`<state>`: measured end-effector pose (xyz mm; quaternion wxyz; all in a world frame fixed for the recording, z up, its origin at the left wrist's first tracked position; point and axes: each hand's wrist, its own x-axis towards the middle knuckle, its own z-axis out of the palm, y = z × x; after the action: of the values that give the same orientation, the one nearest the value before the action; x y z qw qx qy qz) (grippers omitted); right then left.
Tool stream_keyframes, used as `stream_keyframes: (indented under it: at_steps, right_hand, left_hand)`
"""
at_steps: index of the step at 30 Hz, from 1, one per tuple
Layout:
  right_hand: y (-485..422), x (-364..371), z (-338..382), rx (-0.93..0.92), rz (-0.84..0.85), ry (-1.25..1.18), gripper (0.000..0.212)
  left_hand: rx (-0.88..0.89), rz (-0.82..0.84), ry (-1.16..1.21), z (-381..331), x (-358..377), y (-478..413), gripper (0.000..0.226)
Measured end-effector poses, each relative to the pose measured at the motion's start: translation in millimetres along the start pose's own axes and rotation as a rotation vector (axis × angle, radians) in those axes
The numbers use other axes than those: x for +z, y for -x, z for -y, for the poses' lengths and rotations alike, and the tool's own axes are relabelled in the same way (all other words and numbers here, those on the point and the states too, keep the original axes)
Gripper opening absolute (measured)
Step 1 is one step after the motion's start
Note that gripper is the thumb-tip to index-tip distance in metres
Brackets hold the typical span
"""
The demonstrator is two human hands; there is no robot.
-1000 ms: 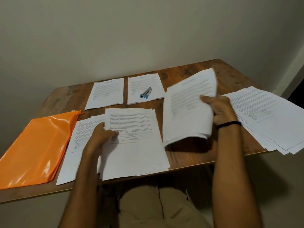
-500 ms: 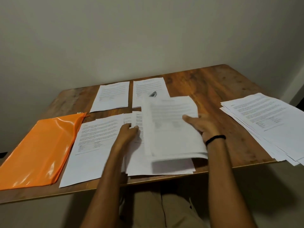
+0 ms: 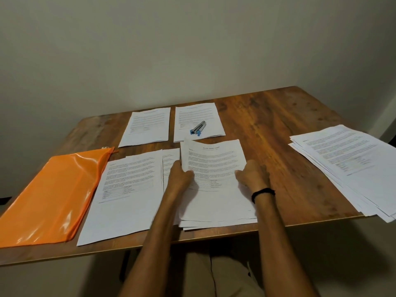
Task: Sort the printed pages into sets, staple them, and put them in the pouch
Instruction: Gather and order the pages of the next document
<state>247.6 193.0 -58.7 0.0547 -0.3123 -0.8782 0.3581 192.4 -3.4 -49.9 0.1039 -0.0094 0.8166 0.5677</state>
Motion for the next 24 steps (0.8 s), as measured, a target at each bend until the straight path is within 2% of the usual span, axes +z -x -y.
stream_keyframes:
  at_steps: [4, 6, 8, 10, 12, 14, 15, 19, 22, 24]
  right_hand:
    - [-7.5, -6.5, -4.3, 0.034, -0.045, -0.061, 0.042]
    - [-13.3, -13.7, -8.5, -0.003, -0.07, -0.203, 0.044]
    - [-16.4, -20.8, -10.8, -0.018, -0.071, -0.243, 0.041]
    - [-21.2, -22.3, -14.4, 0.059, -0.123, -0.123, 0.042]
    - [-20.3, -21.4, -12.7, 0.204, -0.2, 0.064, 0.048]
    - [-19.8, -19.8, -11.8, 0.269, -0.228, 0.133, 0.051]
    - [-20.1, -19.2, -11.3, 0.277, -0.229, 0.138, 0.052]
    - [-16.1, -18.9, -6.1, 0.269, -0.306, 0.178, 0.05]
    - [1.0, -5.9, 14.3, 0.088, -0.393, 0.054, 0.045]
    - [14.1, 14.6, 35.5, -0.071, -0.315, -0.038, 0.035]
  left_hand:
    - [0.142, 0.053, 0.068, -5.3, 8.5, 5.5, 0.044]
    - [0.194, 0.075, 0.109, -9.7, 11.3, 6.3, 0.042]
    - [0.242, 0.086, 0.08, -11.0, 16.1, 5.1, 0.036]
    - [0.291, 0.117, -0.036, -12.4, 23.2, 4.1, 0.035]
    - [0.298, 0.141, -0.281, -12.3, 31.5, 2.0, 0.04]
    - [0.269, 0.088, -0.534, -10.1, 38.1, 1.3, 0.055]
    - [0.235, 0.053, -0.589, -7.8, 38.7, 1.2, 0.061]
    - [0.143, -0.232, -0.625, 0.8, 18.0, 1.0, 0.055]
    - [0.012, -0.34, -0.756, 13.3, -11.5, -7.2, 0.068]
    - [-0.057, -0.351, -0.766, 21.0, -28.7, -10.4, 0.071]
